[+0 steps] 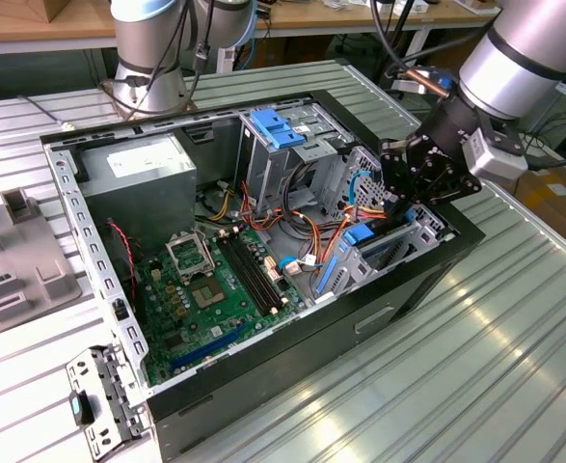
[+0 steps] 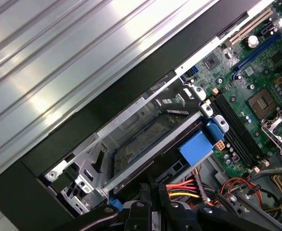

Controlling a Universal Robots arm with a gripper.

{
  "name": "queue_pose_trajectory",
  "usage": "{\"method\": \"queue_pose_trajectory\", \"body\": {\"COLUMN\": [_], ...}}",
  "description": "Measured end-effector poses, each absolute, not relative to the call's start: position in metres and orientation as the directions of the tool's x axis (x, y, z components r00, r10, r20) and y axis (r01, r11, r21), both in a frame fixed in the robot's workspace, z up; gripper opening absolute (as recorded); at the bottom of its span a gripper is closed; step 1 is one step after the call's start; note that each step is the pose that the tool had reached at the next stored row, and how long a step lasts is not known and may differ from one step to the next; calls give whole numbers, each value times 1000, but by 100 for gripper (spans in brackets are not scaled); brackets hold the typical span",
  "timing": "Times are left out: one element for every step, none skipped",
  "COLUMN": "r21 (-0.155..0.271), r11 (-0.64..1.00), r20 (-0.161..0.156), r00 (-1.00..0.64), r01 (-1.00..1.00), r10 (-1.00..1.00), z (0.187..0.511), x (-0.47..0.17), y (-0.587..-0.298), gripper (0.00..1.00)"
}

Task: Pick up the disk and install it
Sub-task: 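Insert the first disk wire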

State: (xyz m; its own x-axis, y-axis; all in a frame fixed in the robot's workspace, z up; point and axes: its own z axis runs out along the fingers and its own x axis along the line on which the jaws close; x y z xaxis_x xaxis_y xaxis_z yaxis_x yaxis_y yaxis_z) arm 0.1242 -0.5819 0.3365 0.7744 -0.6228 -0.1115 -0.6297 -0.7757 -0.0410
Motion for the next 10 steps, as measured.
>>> {"method": "queue_pose_trajectory", "body": {"r21": [-41,-41,-42,-42,-41,-41,-40,-40,-40,-40], "r11": [-776,-775,-775,-775,-775,-774,-772,-765,-758,-753], "r20": [-112,-112,-112,-112,-112,-111,-111,-111,-111,-111], "r00": [774,774,774,774,774,773,771,764,757,752], "r01": [-630,-630,-630,-630,-631,-631,-634,-643,-650,-657], "r10": [-623,-623,-623,-623,-624,-624,-627,-636,-644,-650], "z": [336,335,334,334,334,333,333,333,333,333], "x": [124,124,124,123,123,123,123,123,123,123], "y": [-582,-582,-582,-582,-582,-582,-582,-582,-582,-582], "gripper": [17,17,17,17,17,17,17,17,17,17]}}
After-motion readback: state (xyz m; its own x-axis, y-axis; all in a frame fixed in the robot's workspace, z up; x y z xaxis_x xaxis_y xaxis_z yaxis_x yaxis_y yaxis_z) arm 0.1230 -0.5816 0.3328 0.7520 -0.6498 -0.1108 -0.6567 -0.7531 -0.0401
